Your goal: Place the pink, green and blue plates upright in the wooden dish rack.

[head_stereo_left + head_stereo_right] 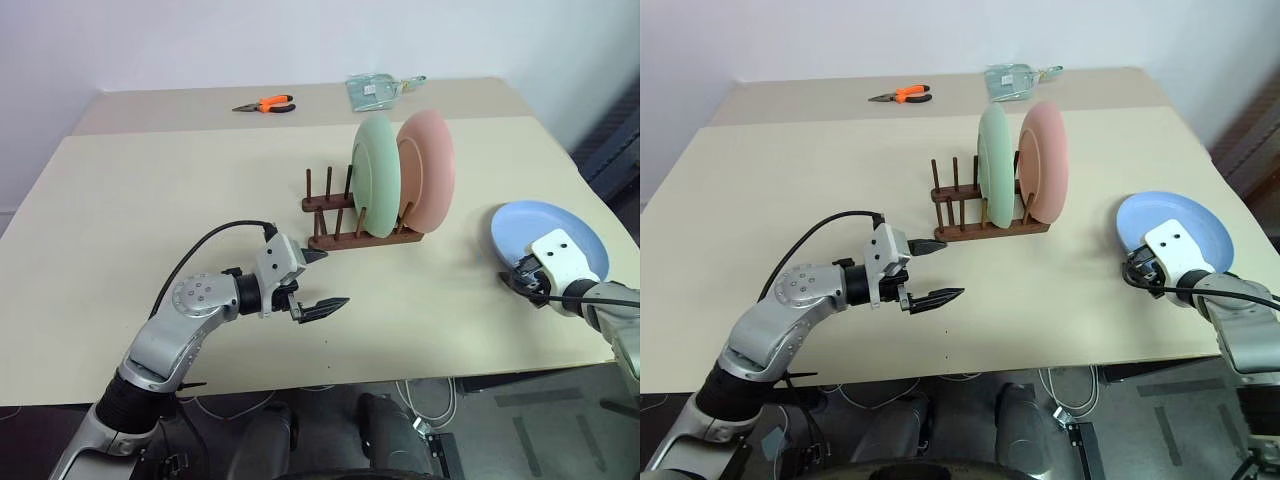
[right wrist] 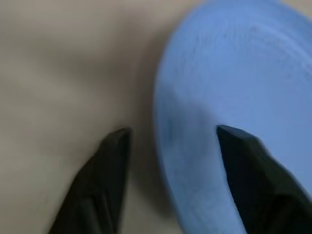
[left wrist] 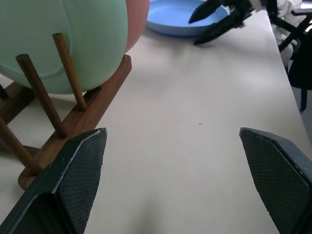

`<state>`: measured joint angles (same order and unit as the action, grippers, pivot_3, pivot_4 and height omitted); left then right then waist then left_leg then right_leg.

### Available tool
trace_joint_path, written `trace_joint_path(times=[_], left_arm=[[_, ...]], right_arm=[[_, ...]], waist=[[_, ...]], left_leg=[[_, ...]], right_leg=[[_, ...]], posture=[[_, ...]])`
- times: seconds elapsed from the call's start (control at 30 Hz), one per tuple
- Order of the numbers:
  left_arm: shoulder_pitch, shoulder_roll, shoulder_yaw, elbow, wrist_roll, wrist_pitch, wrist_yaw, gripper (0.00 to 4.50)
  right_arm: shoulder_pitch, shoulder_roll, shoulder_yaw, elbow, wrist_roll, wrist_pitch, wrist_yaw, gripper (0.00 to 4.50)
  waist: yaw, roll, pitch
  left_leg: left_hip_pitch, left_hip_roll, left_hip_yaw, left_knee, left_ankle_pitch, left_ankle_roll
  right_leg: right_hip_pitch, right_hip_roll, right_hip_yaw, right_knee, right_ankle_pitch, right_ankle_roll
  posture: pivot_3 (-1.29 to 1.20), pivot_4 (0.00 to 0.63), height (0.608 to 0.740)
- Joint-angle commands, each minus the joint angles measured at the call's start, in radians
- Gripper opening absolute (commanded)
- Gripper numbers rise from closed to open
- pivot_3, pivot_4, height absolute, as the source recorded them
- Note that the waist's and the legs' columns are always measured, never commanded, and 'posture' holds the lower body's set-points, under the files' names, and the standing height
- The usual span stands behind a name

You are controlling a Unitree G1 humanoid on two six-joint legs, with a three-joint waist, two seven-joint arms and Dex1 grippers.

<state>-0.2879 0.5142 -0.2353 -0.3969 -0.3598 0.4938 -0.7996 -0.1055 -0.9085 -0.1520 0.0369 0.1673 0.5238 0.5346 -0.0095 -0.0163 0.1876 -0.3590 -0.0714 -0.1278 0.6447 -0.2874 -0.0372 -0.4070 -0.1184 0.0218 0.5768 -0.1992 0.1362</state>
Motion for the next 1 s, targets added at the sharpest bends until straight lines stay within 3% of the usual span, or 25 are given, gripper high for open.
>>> trace_joint_path(times=[0.03,0.07,0.27,0.4,0.5,0.63,0.73,0.9,1.0], left_arm=[[-0.005,0.007,0.018,-0.04,-0.003,-0.005,0.0,4.5],[-0.003,0.009,0.024,-0.041,-0.005,-0.003,0.003,4.5],[0.029,0.045,0.06,-0.026,0.009,-0.014,0.011,4.5],[0.047,0.083,0.085,0.005,0.032,-0.034,0.007,4.5],[0.057,0.097,0.106,0.029,0.041,-0.047,0.012,4.5],[0.072,0.105,0.143,0.057,0.05,-0.065,0.021,4.5],[0.085,0.119,0.17,0.083,0.059,-0.082,0.023,4.5],[0.114,0.134,0.206,0.088,0.066,-0.094,0.027,4.5],[0.135,0.141,0.226,0.074,0.063,-0.091,0.03,4.5]], right_arm=[[-0.037,0.014,-0.012,0.023,-0.027,-0.012,-0.014,0.64],[-0.049,0.02,-0.015,0.021,-0.027,-0.014,-0.016,0.13],[-0.238,0.095,-0.12,-0.096,0.047,-0.174,-0.058,0.05],[-0.502,0.195,-0.225,-0.216,0.275,-0.117,-0.085,0.05],[-0.666,0.281,-0.276,-0.294,0.564,0.034,-0.109,0.05],[-0.769,0.41,-0.209,-0.41,0.895,0.198,-0.173,0.05],[-0.829,0.57,-0.153,-0.388,1.076,0.255,-0.346,0.05],[-0.831,0.727,-0.084,-0.31,1.231,0.305,-0.571,0.05],[-0.799,0.757,-0.05,-0.288,1.227,0.32,-0.641,0.05]], waist=[[0.002,0.0,0.0],[0.002,0.0,0.0],[-0.011,0.002,0.001],[-0.006,0.005,0.003],[0.003,0.003,0.002],[0.01,-0.001,0.0],[-0.002,0.001,0.001],[-0.003,0.001,0.0],[-0.002,0.001,0.0]], left_leg=[[0.0,0.0,0.0,0.0,0.0,0.0],[0.0,0.0,-0.001,0.0,0.0,0.0],[0.001,0.0,0.0,0.0,0.0,0.0],[0.001,0.001,-0.001,-0.001,0.0,0.0],[-0.001,0.0,-0.006,-0.001,0.0,0.0],[-0.002,0.0,-0.011,-0.001,0.0,0.0],[-0.002,0.001,-0.011,-0.001,0.0,0.0],[-0.002,0.0,-0.011,-0.002,0.0,0.0],[-0.003,0.0,-0.011,-0.002,0.0,0.0]], right_leg=[[0.0,0.0,0.0,0.0,0.0,0.0],[0.0,0.0,0.0,0.0,0.0,0.0],[0.0,0.001,0.0,0.0,0.0,0.0],[-0.001,0.001,0.0,0.001,0.0,0.0],[0.0,0.002,-0.003,0.001,0.001,0.0],[0.0,0.001,-0.004,0.0,0.002,-0.002],[-0.002,0.0,-0.002,0.001,0.002,-0.004],[-0.004,0.001,-0.003,0.003,0.002,-0.004],[-0.005,0.001,-0.002,0.003,0.003,-0.004]], posture=[[0.0,0.15,0.74],[0.0,0.15,0.74],[0.0,0.15,0.74],[0.0,0.15,0.74],[0.0,0.15,0.74],[0.0,0.15,0.74],[0.0,0.15,0.74],[0.0,0.15,0.74],[0.0,0.15,0.74]])
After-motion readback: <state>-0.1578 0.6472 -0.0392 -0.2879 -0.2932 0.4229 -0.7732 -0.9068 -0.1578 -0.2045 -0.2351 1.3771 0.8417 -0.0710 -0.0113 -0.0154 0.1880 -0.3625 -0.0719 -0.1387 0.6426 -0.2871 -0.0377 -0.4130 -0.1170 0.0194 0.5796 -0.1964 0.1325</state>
